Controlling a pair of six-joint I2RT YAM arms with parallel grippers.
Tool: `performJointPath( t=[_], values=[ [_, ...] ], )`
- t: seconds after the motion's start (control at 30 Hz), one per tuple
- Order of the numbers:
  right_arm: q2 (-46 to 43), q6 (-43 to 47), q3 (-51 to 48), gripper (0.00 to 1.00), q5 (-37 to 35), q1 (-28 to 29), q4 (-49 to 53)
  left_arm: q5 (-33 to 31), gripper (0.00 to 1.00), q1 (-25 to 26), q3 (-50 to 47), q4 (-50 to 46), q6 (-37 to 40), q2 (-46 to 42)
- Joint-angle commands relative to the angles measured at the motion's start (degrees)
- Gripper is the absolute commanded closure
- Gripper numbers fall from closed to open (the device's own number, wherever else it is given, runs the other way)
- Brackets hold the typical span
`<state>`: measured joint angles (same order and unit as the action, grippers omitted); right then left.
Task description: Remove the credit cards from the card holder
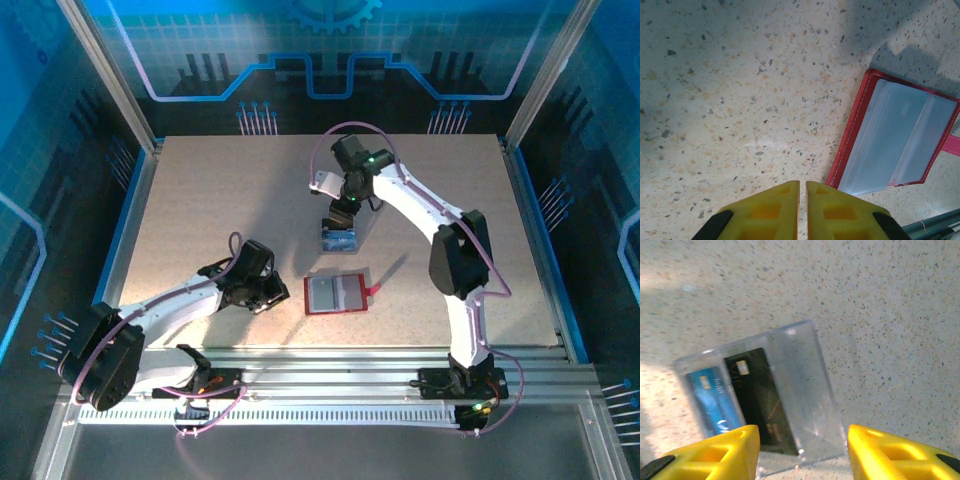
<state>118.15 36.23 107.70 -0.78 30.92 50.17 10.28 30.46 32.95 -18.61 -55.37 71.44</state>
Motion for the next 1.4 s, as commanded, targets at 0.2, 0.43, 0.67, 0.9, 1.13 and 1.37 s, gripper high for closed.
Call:
performJointPath(
  t=[0.2,0.43,0.67,0.9,1.13,1.37],
  values=[
    [-14.1,-11.1,-15.1,0.51,4.2,4.4,-6.6,0.7,0.88,-0.5,1.9,2.9,2.4,-1.0],
    [-24.3,-17.1,-25.7,0.51,4.8,6.7,-10.8,2.3,0.88,-0.6,1.5,6.4,2.1,0.9],
    [-29.5,-22.5,-31.9,0.51,5.1,10.9,-12.7,4.0,0.88,-0.4,2.0,8.6,1.2,1.7],
    [-30.0,-26.3,-33.8,0.51,2.0,17.0,-11.9,4.6,0.88,-0.2,4.3,8.4,1.0,2.1],
    [-31.6,-30.5,-36.4,0.51,0.7,19.2,-13.4,6.1,0.88,0.3,5.3,9.1,1.2,4.7],
    [-35.2,-38.9,-40.3,0.51,1.6,19.3,-16.7,7.3,0.88,0.8,6.6,9.8,2.1,6.8]
  ],
)
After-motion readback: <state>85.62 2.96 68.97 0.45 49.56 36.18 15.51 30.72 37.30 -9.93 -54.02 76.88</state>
